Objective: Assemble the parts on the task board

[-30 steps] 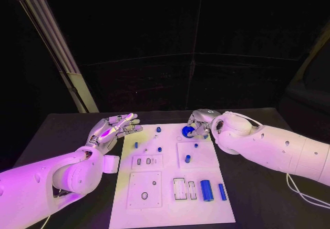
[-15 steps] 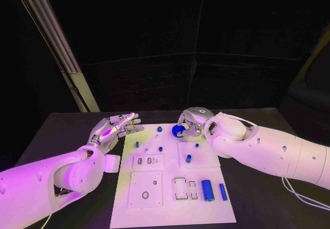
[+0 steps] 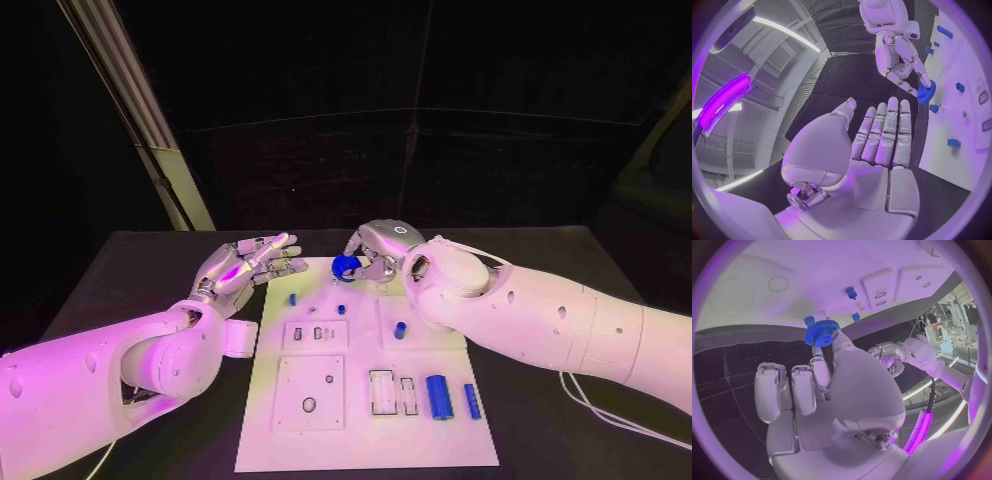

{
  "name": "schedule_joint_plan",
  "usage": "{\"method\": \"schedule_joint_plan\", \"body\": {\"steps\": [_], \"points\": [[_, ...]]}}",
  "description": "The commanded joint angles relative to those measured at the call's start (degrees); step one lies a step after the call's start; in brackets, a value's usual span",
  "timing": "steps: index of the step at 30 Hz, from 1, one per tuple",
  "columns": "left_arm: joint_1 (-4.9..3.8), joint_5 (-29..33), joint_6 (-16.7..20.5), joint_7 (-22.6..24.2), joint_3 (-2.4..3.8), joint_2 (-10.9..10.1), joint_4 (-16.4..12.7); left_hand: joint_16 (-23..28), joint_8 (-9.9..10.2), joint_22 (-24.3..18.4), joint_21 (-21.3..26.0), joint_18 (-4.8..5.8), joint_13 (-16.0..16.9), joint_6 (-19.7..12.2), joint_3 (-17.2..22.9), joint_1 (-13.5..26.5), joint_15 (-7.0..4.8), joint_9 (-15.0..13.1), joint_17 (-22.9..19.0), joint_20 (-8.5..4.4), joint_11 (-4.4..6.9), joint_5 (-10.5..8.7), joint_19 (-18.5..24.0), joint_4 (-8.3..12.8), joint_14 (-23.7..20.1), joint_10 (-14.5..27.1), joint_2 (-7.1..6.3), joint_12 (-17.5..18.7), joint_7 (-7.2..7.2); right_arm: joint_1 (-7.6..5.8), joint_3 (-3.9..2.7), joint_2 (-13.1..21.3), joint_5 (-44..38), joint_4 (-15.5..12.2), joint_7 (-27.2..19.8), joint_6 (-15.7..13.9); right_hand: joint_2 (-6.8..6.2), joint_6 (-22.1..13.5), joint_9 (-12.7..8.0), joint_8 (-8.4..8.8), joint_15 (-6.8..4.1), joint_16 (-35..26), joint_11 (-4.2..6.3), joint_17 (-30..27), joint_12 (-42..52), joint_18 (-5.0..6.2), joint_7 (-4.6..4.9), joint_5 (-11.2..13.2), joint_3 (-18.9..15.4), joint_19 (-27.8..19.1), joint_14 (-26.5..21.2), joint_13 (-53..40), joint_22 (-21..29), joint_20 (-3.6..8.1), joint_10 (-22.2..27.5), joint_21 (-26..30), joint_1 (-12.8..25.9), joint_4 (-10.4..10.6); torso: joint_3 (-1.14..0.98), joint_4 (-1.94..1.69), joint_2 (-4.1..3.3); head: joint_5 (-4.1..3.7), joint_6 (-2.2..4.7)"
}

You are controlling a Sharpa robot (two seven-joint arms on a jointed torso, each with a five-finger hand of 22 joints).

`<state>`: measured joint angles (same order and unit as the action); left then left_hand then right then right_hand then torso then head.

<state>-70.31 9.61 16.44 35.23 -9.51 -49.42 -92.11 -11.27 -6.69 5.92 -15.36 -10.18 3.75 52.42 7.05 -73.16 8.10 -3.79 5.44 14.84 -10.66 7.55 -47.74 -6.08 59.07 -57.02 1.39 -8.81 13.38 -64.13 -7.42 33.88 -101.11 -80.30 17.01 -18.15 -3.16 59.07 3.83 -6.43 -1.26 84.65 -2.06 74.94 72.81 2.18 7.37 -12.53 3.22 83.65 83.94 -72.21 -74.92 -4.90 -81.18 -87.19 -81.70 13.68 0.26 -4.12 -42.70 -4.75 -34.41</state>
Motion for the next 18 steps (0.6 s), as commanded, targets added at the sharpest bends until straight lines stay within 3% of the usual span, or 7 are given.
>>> {"method": "schedule_joint_plan", "body": {"steps": [1,8,18], "points": [[-0.09,-0.11,-1.0,-0.07,0.05,0.04,-0.08,0.28,0.21,-0.06,0.04,-0.33,-0.07,-0.5,0.05,-0.07,0.33,0.06,-0.07,0.01,-0.26,0.09,-0.2,0.26,-0.05,0.14,0.46,0.28,0.79,0.0,0.03,-1.5,0.01,1.47,-0.5,-0.14,0.06,0.09,0.09,0.2,-0.46,0.15,-0.29,1.86,-0.05,-0.57,0.04,-0.18,0.41,1.7,3.66,0.04,-7.94,0.2,-0.23,-0.4,0.43,0.06,-0.01,0.06,0.0,0.25,-0.08],[-0.09,-0.11,-1.04,-0.07,0.05,0.17,0.0,0.31,0.24,-0.08,0.06,-0.33,-0.08,-0.53,0.04,-0.04,0.34,0.06,-0.08,0.02,-0.27,0.09,-0.19,0.25,-0.07,0.18,0.48,0.32,0.8,0.08,0.48,-3.92,0.04,3.88,-0.59,3.06,-0.05,0.03,0.07,0.33,-0.42,0.12,-0.35,1.8,-0.29,-0.59,0.1,-0.08,0.46,1.73,3.64,0.2,-8.0,0.18,-0.07,-0.42,0.63,0.11,-0.03,0.07,-0.06,0.28,-0.26],[-0.09,-0.11,-1.1,-0.1,0.05,0.35,0.13,0.36,0.28,-0.11,0.08,-0.33,-0.08,-0.56,0.01,0.07,0.36,0.06,-0.09,0.03,-0.3,0.08,-0.17,0.19,-0.09,0.23,0.5,0.37,0.83,0.16,0.77,-5.72,-0.17,5.83,-0.64,5.02,-0.17,-0.12,0.04,0.5,-0.38,0.15,-0.41,1.88,-0.61,-0.57,0.15,-0.08,0.54,1.66,3.64,0.45,-7.91,0.15,0.14,-0.38,0.73,0.08,-0.09,0.13,-0.01,0.08,-0.73]]}}
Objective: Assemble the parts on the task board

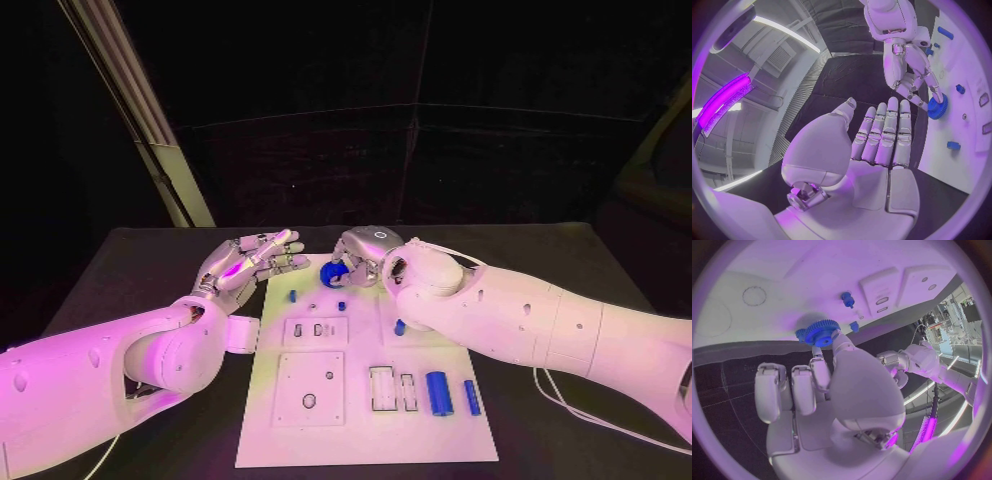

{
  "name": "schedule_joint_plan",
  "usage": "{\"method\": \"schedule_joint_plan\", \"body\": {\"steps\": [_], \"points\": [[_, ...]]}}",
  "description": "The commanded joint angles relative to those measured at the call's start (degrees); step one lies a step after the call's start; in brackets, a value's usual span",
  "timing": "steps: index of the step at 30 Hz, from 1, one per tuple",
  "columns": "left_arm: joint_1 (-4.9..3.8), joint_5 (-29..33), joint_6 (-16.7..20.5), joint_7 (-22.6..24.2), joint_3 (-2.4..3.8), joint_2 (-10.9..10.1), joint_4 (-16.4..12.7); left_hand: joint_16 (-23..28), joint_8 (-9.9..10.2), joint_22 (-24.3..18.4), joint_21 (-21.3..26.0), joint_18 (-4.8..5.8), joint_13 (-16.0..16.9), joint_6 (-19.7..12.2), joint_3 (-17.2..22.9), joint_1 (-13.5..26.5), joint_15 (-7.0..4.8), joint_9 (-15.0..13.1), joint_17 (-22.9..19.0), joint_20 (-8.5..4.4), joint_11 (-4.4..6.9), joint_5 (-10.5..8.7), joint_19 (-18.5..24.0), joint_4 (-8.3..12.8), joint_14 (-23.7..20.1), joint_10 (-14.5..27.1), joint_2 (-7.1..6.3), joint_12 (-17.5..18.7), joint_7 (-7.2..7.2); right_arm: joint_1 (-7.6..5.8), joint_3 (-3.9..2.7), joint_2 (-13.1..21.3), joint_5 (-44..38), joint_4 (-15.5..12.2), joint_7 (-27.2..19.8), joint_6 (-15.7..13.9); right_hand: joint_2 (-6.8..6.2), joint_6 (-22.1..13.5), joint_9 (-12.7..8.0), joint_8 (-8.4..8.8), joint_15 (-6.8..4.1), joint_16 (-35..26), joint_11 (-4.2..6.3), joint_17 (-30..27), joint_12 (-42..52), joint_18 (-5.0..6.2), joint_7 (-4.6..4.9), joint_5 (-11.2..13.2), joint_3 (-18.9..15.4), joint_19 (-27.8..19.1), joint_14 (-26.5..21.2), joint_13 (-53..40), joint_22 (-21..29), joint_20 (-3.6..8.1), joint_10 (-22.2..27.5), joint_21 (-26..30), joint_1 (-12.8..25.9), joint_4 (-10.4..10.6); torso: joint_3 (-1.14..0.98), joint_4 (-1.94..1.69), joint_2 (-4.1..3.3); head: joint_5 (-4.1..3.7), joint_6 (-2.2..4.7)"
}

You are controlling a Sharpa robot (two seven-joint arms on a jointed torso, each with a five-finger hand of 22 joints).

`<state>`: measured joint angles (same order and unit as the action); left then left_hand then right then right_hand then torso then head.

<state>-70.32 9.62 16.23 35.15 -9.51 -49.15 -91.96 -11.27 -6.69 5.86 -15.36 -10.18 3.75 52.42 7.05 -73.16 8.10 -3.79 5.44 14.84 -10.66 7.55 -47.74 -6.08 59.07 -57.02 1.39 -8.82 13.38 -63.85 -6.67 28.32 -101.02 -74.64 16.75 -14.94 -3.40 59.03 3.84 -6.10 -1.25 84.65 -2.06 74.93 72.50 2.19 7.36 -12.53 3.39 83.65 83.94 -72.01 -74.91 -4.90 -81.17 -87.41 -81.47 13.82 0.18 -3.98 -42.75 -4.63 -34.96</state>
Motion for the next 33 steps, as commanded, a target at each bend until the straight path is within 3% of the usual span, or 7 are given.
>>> {"method": "schedule_joint_plan", "body": {"steps": [1,12,19,22,27,31,33], "points": [[-0.09,-0.11,-0.88,-0.02,0.05,0.09,-0.01,0.36,0.28,-0.05,0.08,-0.33,-0.08,-0.56,0.01,0.07,0.36,0.06,-0.1,0.03,-0.3,0.08,-0.17,0.19,-0.09,0.23,0.5,0.37,0.83,-0.11,0.03,-0.21,-0.31,0.23,-0.33,1.86,0.07,-0.08,0.03,0.17,-0.38,0.15,-0.41,1.89,-0.3,-0.57,0.16,-0.08,0.36,1.67,3.64,0.25,-7.92,0.15,0.14,-0.17,0.5,-0.05,0.0,-0.02,0.04,-0.04,-0.17],[-0.09,-0.11,-1.1,-0.22,0.05,0.12,0.02,0.4,0.32,-0.08,0.11,-0.33,-0.08,-0.6,-0.04,0.21,0.38,0.06,-0.11,0.04,-0.33,0.06,-0.15,0.12,-0.11,0.28,0.52,0.42,0.87,-0.1,0.09,-0.57,-0.65,0.86,0.06,2.38,-1.21,-1.85,-0.07,1.65,0.09,-0.12,-0.95,1.53,-2.93,-0.39,0.71,1.46,0.21,1.06,3.43,2.21,-7.13,-0.26,1.79,0.14,2.18,0.12,-0.01,0.04,0.04,0.05,-0.31],[-0.09,-0.11,-1.12,-0.32,0.05,0.1,0.03,0.43,0.35,-0.1,0.12,-0.33,-0.08,-0.63,-0.07,0.27,0.39,0.07,-0.12,0.05,-0.35,0.06,-0.14,0.09,-0.12,0.3,0.52,0.45,0.89,-0.1,0.1,-0.68,-0.78,1.05,0.18,2.93,-4.65,-6.44,-0.17,2.62,1.1,-0.28,-2.14,1.51,-5.42,-0.25,1.97,3.76,-2.5,0.57,3.35,4.02,-6.53,-1.18,3.32,0.41,6.3,2.79,0.01,0.06,0.02,0.02,-0.36],[-0.09,-0.11,-1.12,-0.34,0.05,0.09,0.03,0.43,0.35,-0.1,0.12,-0.33,-0.08,-0.63,-0.07,0.27,0.39,0.07,-0.12,0.05,-0.35,0.06,-0.14,0.09,-0.12,0.3,0.52,0.45,0.89,-0.1,0.11,-0.71,-0.52,1.02,-0.02,3.2,-4.94,-6.98,-0.08,2.51,1.35,-0.27,-2.38,1.63,-5.5,-0.24,2.2,3.8,-4.05,0.55,3.36,3.97,-6.52,-1.46,3.39,0.43,8.7,3.07,-0.01,0.02,0.03,0.02,-0.32],[-0.1,-0.11,-1.08,-0.38,0.05,0.07,0.03,0.43,0.35,-0.1,0.12,-0.33,-0.08,-0.63,-0.07,0.27,0.39,0.07,-0.12,0.05,-0.35,0.06,-0.14,0.09,-0.12,0.3,0.52,0.45,0.89,-0.1,0.11,-0.66,0.37,0.93,-0.39,3.95,-3.65,-6.31,0.14,2.11,1.44,-0.24,-2.39,1.84,-5.14,-0.25,2.15,2.87,-5.41,0.6,3.4,3.46,-6.63,-1.66,3.22,0.4,12.79,3.12,-0.01,0.01,0.02,0.03,-0.33],[-0.1,-0.11,-1.04,-0.4,0.05,0.05,0.04,0.47,0.4,-0.13,0.15,-0.32,-0.08,-0.68,-0.1,0.33,0.41,0.07,-0.13,0.06,-0.37,0.05,-0.13,0.08,-0.13,0.36,0.51,0.5,0.91,-0.11,0.12,-0.5,1.17,0.85,-0.5,3.96,-1.01,-5.61,0.2,1.99,1.32,-0.18,-2.27,2.05,-4.72,-0.27,1.95,-0.37,-6.1,0.68,3.44,2.94,-6.76,-1.58,2.98,0.35,15.58,2.84,-0.01,0.05,0.03,0.01,-0.32],[-0.1,-0.11,-1.07,-0.39,0.05,0.05,0.05,0.47,0.4,-0.13,0.15,-0.32,-0.08,-0.68,-0.1,0.33,0.41,0.07,-0.13,0.06,-0.37,0.05,-0.13,0.08,-0.13,0.36,0.51,0.5,0.91,-0.1,0.12,-0.04,1.4,0.49,-0.54,2.15,-0.4,-5.43,0.2,2.0,1.29,-0.18,-2.23,2.1,-4.64,-0.28,1.91,-1.03,-6.42,0.71,3.45,2.81,-6.81,-1.55,2.94,0.34,15.84,2.82,-0.01,0.03,0.05,-0.04,-0.27]]}}
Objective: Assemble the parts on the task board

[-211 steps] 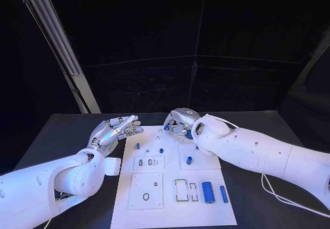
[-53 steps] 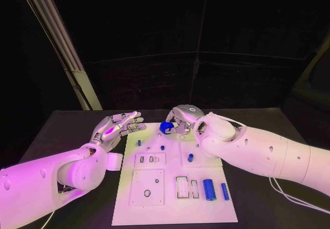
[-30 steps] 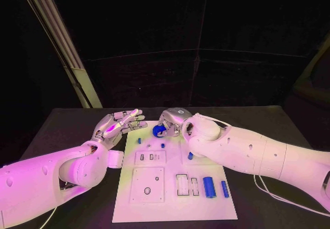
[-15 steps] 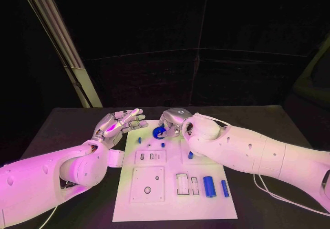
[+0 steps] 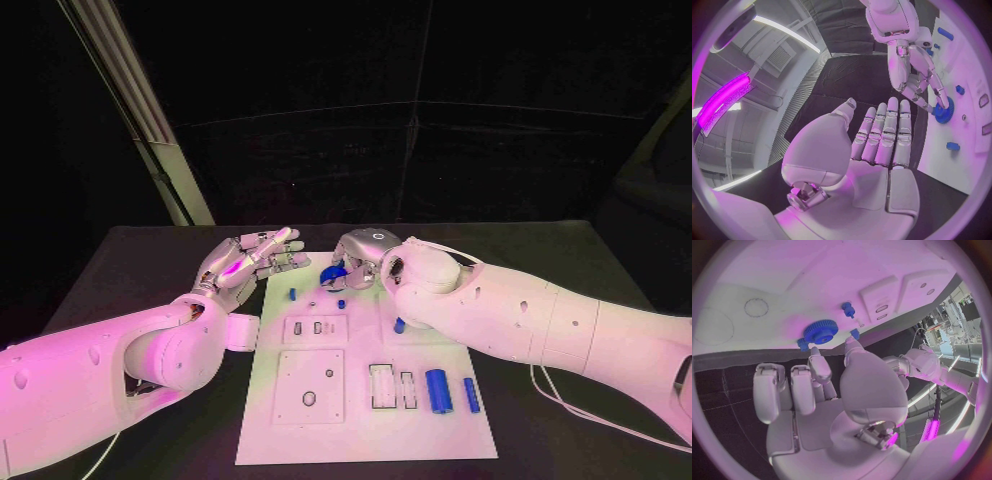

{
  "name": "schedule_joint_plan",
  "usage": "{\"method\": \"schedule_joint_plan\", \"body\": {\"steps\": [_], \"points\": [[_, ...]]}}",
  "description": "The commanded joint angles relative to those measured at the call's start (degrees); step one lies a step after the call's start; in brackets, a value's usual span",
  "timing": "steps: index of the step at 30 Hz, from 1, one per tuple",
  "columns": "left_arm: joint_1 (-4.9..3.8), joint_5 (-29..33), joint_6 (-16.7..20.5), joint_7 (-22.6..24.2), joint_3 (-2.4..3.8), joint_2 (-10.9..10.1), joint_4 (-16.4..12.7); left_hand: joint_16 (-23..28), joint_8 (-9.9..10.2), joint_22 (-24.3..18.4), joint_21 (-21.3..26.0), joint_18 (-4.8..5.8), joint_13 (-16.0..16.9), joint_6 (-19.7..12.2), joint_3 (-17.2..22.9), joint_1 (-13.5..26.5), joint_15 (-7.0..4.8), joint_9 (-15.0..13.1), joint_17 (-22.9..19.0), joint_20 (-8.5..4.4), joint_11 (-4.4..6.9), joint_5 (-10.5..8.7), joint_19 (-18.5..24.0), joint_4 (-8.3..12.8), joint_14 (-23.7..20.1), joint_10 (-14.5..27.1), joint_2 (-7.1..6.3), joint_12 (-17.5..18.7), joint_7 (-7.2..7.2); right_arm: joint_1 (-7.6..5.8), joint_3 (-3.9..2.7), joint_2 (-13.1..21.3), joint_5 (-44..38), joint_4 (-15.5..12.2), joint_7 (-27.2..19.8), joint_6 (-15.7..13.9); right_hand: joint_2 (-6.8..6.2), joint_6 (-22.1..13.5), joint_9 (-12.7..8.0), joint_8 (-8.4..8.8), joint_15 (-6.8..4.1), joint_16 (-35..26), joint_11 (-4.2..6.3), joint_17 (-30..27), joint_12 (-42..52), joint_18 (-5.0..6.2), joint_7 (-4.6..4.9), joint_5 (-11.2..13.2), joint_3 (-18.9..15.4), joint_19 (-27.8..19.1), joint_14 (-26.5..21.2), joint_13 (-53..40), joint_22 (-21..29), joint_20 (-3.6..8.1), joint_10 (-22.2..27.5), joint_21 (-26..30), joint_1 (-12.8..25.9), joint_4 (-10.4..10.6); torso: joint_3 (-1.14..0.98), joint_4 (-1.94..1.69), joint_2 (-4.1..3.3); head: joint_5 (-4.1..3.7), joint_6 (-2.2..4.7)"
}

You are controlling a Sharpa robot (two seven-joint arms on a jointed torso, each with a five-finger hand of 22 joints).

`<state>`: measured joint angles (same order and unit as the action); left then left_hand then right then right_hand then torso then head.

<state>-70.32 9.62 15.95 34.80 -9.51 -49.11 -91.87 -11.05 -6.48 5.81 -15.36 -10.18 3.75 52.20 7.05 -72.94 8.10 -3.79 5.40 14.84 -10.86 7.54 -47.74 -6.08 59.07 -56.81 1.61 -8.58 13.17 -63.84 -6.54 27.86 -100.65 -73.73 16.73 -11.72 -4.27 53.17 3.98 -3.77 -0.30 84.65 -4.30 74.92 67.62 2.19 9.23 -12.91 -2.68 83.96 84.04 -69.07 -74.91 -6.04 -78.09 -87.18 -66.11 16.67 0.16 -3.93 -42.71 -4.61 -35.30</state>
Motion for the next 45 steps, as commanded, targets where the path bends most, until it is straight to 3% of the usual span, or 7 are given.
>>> {"method": "schedule_joint_plan", "body": {"steps": [1,7,15,21,29,35,45], "points": [[-0.09,-0.11,-0.81,-0.03,0.05,0.02,-0.04,0.25,0.19,-0.08,0.15,-0.32,-0.09,-0.47,-0.1,0.11,0.41,0.07,-0.08,0.06,-0.16,0.06,-0.13,0.08,-0.14,0.15,0.29,0.27,1.12,-0.09,-0.02,0.86,1.29,-0.76,-0.75,-2.48,0.97,0.68,0.09,-0.41,0.29,-0.13,0.07,2.24,0.48,-0.32,-0.03,-0.81,-0.34,0.49,3.38,-0.37,-6.94,-0.38,-0.29,0.07,0.3,-0.13,0.0,-0.04,0.02,-0.14,0.19],[-0.09,-0.11,-0.89,0.12,0.05,-0.18,0.13,0.28,0.24,-0.11,0.17,-0.32,-0.09,-0.52,-0.12,0.14,0.43,0.07,-0.09,0.07,-0.18,0.06,-0.11,0.08,-0.15,0.21,0.27,0.32,1.14,0.09,-0.05,7.29,10.15,-4.81,-7.73,-9.6,1.93,1.3,0.02,-0.31,0.0,-0.51,0.38,1.6,1.18,-0.23,-0.3,-1.3,0.23,0.24,3.23,-1.3,-6.58,-0.1,-0.73,0.2,-5.85,-2.98,-0.11,0.38,0.13,-0.08,0.65],[-0.1,-0.11,-0.9,0.26,0.05,-0.44,0.52,0.29,0.25,-0.11,0.17,-0.32,-0.09,-0.53,-0.11,0.13,0.43,0.07,-0.09,0.07,-0.19,0.06,-0.11,0.09,-0.15,0.21,0.27,0.32,1.13,0.07,-0.07,18.32,25.46,-8.39,-20.04,-3.66,1.51,0.7,-0.07,-0.07,-0.1,-1.85,0.46,-0.56,-1.11,0.26,-0.25,-0.16,1.03,-1.33,2.68,0.27,-4.39,0.03,0.91,1.17,-13.51,-8.03,-0.41,1.44,0.46,0.1,1.09],[-0.09,-0.11,-1.05,0.27,0.04,-0.26,0.81,0.29,0.25,-0.11,0.17,-0.32,-0.09,-0.53,-0.11,0.13,0.43,0.07,-0.09,0.07,-0.19,0.06,-0.11,0.09,-0.15,0.21,0.27,0.32,1.13,0.06,-0.03,22.64,29.64,-7.93,-22.94,-3.86,1.1,0.87,-0.03,-0.19,-0.15,-2.55,0.52,-1.7,-2.17,0.46,-0.31,-0.13,0.66,-1.96,2.42,1.09,-3.48,0.07,1.51,1.59,-14.67,-8.94,-0.7,1.69,0.48,-0.23,1.32],[-0.06,-0.11,-1.33,0.21,0.03,0.27,1.35,0.3,0.26,-0.12,0.17,-0.32,-0.09,-0.53,-0.11,0.1,0.43,0.07,-0.09,0.08,-0.18,0.06,-0.11,0.13,-0.14,0.22,0.26,0.33,1.12,0.09,-0.01,24.03,31.35,-3.78,-24.69,-4.03,1.0,0.64,-0.06,-0.11,-0.19,-2.95,0.54,-2.09,-3.01,0.58,-0.29,-1.9,0.33,-2.34,2.34,1.7,-2.91,0.12,1.97,1.91,-15.78,-9.67,-0.69,1.54,0.31,-0.54,1.84],[-0.03,-0.11,-1.41,0.15,0.02,0.52,1.67,0.3,0.26,-0.12,0.17,-0.32,-0.09,-0.53,-0.11,0.1,0.43,0.07,-0.09,0.08,-0.18,0.06,-0.11,0.13,-0.14,0.22,0.26,0.33,1.12,0.11,0.0,23.87,31.12,-2.04,-25.08,-3.13,1.0,0.52,-0.08,-0.06,-0.2,-2.91,0.53,-1.92,-3.07,0.58,-0.28,-2.19,0.27,-2.36,2.39,1.73,-2.88,0.13,1.98,1.95,-16.01,-9.83,-0.45,1.33,0.39,-0.55,1.45],[0.02,-0.11,-1.42,0.11,0.02,0.67,1.96,0.31,0.27,-0.14,0.18,-0.33,-0.08,-0.53,-0.09,0.04,0.42,0.06,-0.09,0.08,-0.17,0.07,-0.12,0.19,-0.12,0.22,0.25,0.35,1.11,0.18,0.02,23.59,29.42,-0.16,-24.96,-1.0,0.9,0.38,-0.09,-0.04,-0.2,-2.87,0.53,-1.76,-3.06,0.58,-0.27,-2.32,0.18,-2.35,2.44,1.7,-2.87,0.13,1.97,1.97,-16.37,-10.1,-0.39,1.39,0.46,-0.53,1.03]]}}
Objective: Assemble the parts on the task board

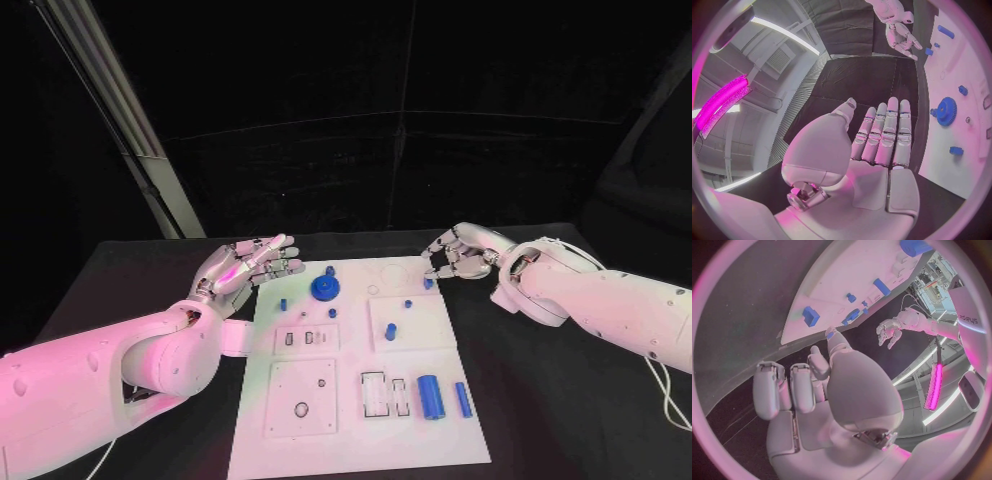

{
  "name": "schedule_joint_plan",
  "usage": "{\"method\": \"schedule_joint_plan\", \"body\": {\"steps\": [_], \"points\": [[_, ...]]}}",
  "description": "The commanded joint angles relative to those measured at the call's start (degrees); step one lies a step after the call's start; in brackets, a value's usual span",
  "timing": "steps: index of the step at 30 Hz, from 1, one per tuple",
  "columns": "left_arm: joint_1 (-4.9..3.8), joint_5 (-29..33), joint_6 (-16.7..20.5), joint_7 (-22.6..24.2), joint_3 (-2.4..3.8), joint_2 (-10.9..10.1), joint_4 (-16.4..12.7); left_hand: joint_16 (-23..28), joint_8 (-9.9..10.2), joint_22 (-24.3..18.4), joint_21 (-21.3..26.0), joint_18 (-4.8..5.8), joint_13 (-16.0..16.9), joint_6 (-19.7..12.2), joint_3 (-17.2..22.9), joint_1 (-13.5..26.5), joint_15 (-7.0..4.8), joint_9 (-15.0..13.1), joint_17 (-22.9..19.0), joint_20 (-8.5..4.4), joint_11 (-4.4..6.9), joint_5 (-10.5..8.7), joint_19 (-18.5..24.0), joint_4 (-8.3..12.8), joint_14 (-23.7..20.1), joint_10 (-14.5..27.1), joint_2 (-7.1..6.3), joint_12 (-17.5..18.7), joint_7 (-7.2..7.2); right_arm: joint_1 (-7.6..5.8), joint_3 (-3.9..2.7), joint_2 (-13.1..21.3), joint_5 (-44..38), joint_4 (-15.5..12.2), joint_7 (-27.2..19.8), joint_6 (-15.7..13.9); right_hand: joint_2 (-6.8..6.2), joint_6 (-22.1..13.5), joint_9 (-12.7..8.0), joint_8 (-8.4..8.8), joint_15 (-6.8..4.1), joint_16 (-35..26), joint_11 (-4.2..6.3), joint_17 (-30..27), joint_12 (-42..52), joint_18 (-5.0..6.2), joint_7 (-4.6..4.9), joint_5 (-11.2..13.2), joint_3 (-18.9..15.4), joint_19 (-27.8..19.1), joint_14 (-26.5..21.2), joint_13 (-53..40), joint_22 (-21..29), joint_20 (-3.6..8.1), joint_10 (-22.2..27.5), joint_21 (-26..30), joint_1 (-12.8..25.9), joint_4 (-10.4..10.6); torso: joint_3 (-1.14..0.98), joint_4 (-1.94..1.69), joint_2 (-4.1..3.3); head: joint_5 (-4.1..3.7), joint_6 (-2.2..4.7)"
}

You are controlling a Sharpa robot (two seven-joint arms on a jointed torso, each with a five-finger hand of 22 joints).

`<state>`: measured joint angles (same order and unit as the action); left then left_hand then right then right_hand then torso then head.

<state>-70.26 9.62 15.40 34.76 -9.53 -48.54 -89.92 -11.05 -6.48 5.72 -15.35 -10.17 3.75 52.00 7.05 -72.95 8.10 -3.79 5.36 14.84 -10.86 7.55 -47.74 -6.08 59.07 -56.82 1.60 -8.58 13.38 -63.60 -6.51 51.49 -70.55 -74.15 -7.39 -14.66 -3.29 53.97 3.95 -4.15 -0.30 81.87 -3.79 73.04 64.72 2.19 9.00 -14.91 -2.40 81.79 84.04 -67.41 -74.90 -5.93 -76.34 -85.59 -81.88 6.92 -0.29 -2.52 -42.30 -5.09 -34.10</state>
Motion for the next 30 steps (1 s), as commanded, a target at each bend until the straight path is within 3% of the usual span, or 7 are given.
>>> {"method": "schedule_joint_plan", "body": {"steps": [1,5,12,30], "points": [[-0.05,-0.12,-0.87,0.14,0.04,0.12,0.04,0.31,0.27,-0.05,0.18,-0.34,-0.08,-0.33,-0.09,0.05,0.42,0.06,-0.05,0.08,-0.17,0.07,-0.12,0.19,-0.12,0.22,0.26,0.35,0.9,-0.04,-0.01,0.0,-0.84,0.34,-0.82,2.19,-0.08,-0.41,-0.06,0.34,-0.19,-0.09,0.02,0.11,-0.17,0.59,-0.04,-0.32,-0.09,-0.19,2.44,0.04,-2.87,0.02,0.22,0.37,-0.59,-0.35,0.06,-0.04,0.04,0.09,-0.21],[-0.03,-0.12,-0.91,0.14,0.04,0.21,0.12,0.31,0.27,-0.05,0.18,-0.34,-0.08,-0.33,-0.09,0.05,0.42,0.06,-0.05,0.08,-0.17,0.07,-0.12,0.19,-0.12,0.22,0.26,0.35,0.9,0.09,0.0,0.35,-1.19,0.31,-0.77,2.85,-0.09,-0.41,-0.06,0.34,-0.19,-0.04,0.02,0.23,-0.09,0.57,-0.04,-0.32,-0.1,-0.14,2.47,-0.04,-2.94,0.02,0.17,0.35,-0.61,-0.37,0.07,-0.11,0.06,0.06,-0.13],[-0.01,-0.12,-0.92,0.13,0.04,0.22,0.3,0.31,0.27,-0.05,0.18,-0.34,-0.08,-0.33,-0.09,0.05,0.42,0.06,-0.05,0.08,-0.17,0.07,-0.12,0.19,-0.12,0.22,0.26,0.35,0.9,0.37,0.01,0.74,-1.36,0.24,-0.68,3.28,-0.14,-0.37,-0.04,0.3,-0.18,0.07,0.0,0.47,0.1,0.54,-0.04,-0.35,-0.23,-0.04,2.53,-0.21,-3.07,0.02,0.05,0.3,-0.49,-0.33,0.03,0.13,-0.01,0.13,-0.16],[0.03,-0.12,-1.08,0.09,0.03,0.49,0.62,0.31,0.27,-0.05,0.18,-0.34,-0.08,-0.33,-0.09,0.05,0.42,0.06,-0.05,0.08,-0.17,0.07,-0.12,0.19,-0.12,0.22,0.26,0.35,0.9,1.85,0.01,-0.99,-1.39,2.31,-0.68,3.5,0.37,-0.06,0.03,0.11,-0.22,0.27,0.07,0.92,0.49,0.5,-0.1,-0.59,-0.16,0.1,2.67,-0.53,-3.24,0.03,-0.27,0.24,-0.77,-0.47,0.1,-0.01,0.02,0.07,-0.51]]}}
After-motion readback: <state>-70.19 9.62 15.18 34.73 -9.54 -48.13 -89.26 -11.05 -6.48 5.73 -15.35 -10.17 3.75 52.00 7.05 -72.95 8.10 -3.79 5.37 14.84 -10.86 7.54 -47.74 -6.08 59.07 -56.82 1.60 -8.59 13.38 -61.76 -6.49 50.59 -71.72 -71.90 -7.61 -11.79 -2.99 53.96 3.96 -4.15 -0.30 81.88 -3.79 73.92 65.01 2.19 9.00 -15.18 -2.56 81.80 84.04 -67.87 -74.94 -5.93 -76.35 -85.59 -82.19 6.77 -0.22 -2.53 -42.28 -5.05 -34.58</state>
